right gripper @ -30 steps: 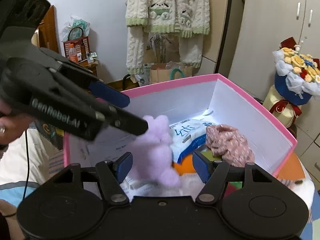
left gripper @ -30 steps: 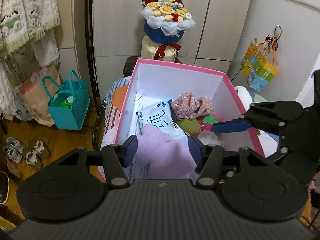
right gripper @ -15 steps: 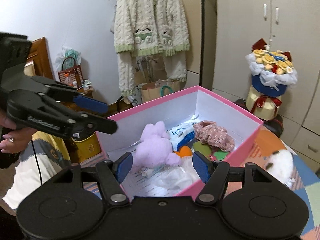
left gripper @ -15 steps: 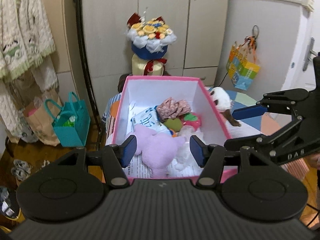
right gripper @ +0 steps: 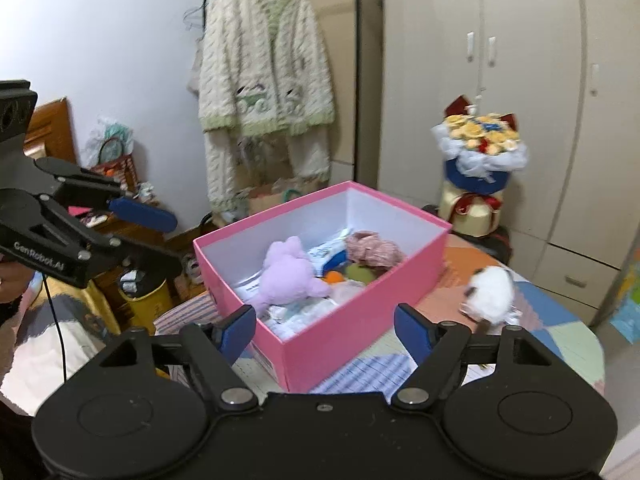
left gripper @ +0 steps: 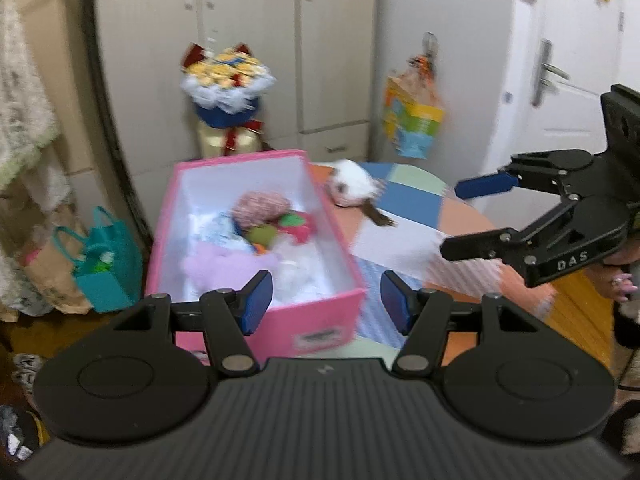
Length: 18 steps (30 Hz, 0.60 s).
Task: Organize soft objects
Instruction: 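Open the right gripper to drop the lavender plush into the box, then move both grippers toward the white plush with brown ears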
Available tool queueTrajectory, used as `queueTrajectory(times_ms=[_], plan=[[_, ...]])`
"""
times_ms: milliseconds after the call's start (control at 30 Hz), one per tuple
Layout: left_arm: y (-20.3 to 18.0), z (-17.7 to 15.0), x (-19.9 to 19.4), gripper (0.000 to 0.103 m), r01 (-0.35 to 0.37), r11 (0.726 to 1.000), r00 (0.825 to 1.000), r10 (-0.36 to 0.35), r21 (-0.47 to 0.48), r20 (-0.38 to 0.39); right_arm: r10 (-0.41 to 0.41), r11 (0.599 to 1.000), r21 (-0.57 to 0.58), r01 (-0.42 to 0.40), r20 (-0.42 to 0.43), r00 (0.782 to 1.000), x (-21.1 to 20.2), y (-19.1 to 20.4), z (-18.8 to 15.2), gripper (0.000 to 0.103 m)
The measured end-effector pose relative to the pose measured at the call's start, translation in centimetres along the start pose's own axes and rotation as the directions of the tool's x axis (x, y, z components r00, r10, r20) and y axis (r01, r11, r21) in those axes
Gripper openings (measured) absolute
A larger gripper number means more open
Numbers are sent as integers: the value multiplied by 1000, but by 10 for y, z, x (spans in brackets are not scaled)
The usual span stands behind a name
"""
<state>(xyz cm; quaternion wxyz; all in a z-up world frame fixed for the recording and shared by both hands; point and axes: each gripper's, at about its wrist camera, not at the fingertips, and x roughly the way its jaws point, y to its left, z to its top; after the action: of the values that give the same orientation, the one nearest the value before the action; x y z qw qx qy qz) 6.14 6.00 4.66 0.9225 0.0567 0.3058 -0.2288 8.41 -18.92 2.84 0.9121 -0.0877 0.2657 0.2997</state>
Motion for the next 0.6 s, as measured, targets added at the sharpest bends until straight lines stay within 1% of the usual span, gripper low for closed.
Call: queueTrajectory(times_ms=[67, 200, 267, 367, 533, 600], plan=[[-10, 2, 2, 59, 42, 999, 999, -42, 0, -21, -20, 1000, 14, 20, 3, 1000, -13, -7, -9, 84], [-34, 6, 12, 59, 92, 996, 995, -91, 17, -43, -61, 998, 34, 61, -8, 998, -31, -23, -22, 86], [-44, 9, 22, 59, 118, 993, 992, -116, 18, -57, -74, 996, 42, 74, -7, 997, -36, -32, -29, 87], [-60, 15, 41, 62, 144, 989, 987, -143, 14, -72, -79, 996, 50, 79, -1, 997, -40, -47, -38, 88], [-72, 30, 70, 64, 173, 984, 984, -175, -42, -35, -91, 996, 23, 91, 15, 996, -36, -71, -45, 88], [-76, 37, 83, 64, 164, 984, 986, -166, -61, -12, -89, 996, 19, 88, 30, 996, -33, -82, -46, 88]])
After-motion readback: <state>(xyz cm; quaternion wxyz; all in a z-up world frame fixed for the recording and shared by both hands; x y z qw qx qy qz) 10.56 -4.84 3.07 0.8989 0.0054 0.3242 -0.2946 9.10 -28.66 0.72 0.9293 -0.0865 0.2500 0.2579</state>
